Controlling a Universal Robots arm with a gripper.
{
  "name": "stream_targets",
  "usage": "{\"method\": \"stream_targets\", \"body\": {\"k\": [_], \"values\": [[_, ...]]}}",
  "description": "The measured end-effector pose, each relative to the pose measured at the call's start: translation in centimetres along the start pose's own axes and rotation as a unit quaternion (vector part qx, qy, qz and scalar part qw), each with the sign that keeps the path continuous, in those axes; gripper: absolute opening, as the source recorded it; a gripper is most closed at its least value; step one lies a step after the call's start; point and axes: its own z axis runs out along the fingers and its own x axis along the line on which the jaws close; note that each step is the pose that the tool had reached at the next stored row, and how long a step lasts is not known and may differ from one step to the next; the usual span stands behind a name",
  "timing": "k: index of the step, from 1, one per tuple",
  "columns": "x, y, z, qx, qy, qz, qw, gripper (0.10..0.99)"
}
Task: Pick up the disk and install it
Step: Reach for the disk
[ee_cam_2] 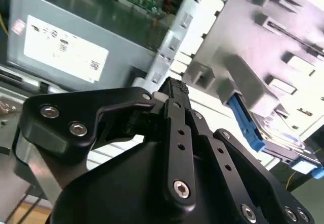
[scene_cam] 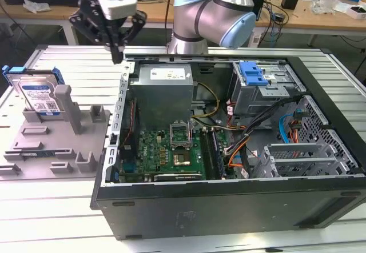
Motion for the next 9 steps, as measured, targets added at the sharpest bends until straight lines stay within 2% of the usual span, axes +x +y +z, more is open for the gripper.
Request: {"method": "stream_targets", "body": {"k": [2,3,4,7,8,9], "values": [[0.84,0.18,0.00,0.0001,0.0000,0.000,1.0000,0.106],[1.73,0.33,0.02,0.0001,0.0000,0.000,1.0000,0.106],[2.11,0.40,0.02,0.0001,0.0000,0.000,1.0000,0.106],[4.08,0.71,0.09,0.0004,0.0000,0.000,1.0000,0.106],[4.47,0.75,0.13,0.0006,0.0000,0.000,1.0000,0.106],[5.28,0.83,0.22,0.0010,0.0000,0.000,1.0000,0.106]]}}
